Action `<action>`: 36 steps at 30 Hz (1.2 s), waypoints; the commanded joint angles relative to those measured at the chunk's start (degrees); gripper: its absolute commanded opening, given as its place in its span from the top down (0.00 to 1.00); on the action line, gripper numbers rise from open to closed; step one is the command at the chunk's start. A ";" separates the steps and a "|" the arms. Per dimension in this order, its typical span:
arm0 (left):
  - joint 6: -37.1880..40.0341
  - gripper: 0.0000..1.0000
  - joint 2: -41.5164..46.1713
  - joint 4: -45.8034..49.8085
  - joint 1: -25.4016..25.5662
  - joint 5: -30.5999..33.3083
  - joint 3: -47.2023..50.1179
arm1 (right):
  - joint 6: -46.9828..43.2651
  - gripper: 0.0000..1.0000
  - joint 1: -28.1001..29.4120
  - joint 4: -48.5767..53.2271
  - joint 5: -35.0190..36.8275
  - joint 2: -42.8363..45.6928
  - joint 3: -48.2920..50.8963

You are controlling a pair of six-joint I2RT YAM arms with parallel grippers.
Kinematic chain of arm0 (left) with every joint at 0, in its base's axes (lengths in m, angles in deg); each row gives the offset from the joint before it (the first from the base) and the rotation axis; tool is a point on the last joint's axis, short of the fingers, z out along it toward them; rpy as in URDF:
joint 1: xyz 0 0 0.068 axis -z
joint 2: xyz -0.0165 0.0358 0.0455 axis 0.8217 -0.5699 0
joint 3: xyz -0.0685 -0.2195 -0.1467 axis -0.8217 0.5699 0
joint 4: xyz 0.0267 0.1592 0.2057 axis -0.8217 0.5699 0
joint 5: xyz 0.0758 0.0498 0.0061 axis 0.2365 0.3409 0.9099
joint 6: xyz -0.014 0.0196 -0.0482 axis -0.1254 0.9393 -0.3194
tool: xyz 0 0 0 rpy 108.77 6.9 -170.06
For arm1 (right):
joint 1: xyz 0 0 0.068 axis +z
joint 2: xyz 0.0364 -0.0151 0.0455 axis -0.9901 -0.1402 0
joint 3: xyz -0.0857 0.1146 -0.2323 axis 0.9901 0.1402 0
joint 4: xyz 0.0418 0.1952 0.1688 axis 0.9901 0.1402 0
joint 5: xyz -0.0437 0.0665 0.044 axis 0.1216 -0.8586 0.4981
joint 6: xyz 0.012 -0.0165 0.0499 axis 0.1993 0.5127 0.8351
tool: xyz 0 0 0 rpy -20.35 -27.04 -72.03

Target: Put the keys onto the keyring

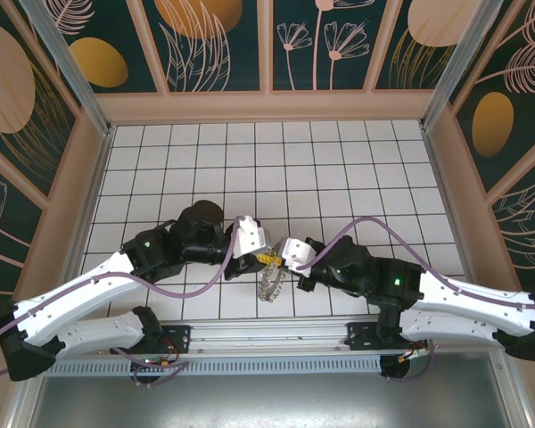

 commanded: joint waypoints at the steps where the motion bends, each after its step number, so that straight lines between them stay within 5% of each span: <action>1: 1.33 0.80 -0.74 0.76 0.30 0.45 -1.09 | -0.66 1.00 0.22 -1.81 -0.35 0.36 -2.70; 14: 1.70 0.99 -0.54 -0.33 0.42 0.48 -0.40 | -0.57 1.00 0.27 -2.32 -1.16 0.80 -2.22; 23: 0.25 1.00 3.08 -5.01 0.42 -2.00 1.69 | 0.59 1.00 0.29 -2.43 -0.74 2.00 -1.24; 28: -1.15 1.00 6.30 -8.87 0.42 -4.54 2.78 | 2.15 0.81 0.29 -3.19 -1.23 3.24 0.48; 36: -2.58 1.00 8.10 -12.87 0.38 -6.18 4.95 | 1.89 0.88 0.42 -4.12 -2.52 3.08 0.60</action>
